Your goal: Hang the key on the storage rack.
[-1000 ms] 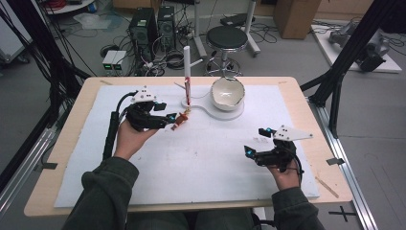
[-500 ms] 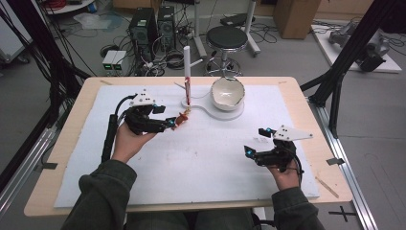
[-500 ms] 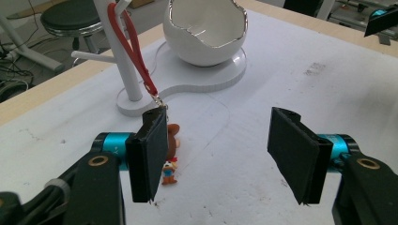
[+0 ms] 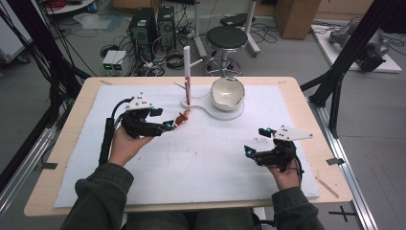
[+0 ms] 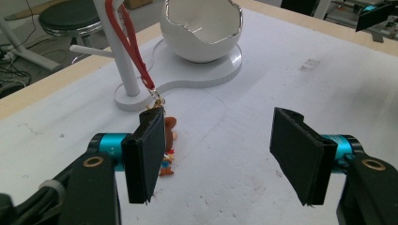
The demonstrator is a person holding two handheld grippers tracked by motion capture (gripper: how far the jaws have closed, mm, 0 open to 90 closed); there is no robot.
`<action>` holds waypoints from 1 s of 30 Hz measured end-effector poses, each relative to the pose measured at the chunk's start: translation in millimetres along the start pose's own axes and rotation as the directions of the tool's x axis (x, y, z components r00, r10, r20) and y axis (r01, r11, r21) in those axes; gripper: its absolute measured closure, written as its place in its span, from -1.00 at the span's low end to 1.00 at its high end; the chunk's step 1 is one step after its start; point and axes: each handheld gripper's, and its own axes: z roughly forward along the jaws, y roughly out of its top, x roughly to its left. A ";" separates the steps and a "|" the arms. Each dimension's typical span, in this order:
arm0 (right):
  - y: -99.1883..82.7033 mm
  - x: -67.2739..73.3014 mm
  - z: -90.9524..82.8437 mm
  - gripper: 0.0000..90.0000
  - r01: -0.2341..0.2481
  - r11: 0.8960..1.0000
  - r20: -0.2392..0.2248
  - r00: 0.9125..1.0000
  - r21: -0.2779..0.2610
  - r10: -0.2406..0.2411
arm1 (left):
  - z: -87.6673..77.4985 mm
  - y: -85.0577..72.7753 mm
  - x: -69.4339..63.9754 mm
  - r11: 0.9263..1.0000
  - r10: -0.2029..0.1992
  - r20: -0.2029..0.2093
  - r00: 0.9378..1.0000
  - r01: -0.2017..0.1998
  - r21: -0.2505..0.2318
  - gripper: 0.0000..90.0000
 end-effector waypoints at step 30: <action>-0.2 0.8 1.0 -0.79 -0.007 1.000 0.002 1.000 0.007 0.007 | -27.8 -30.7 -9.9 1.000 0.011 -0.008 1.000 -0.011 -0.023 -0.28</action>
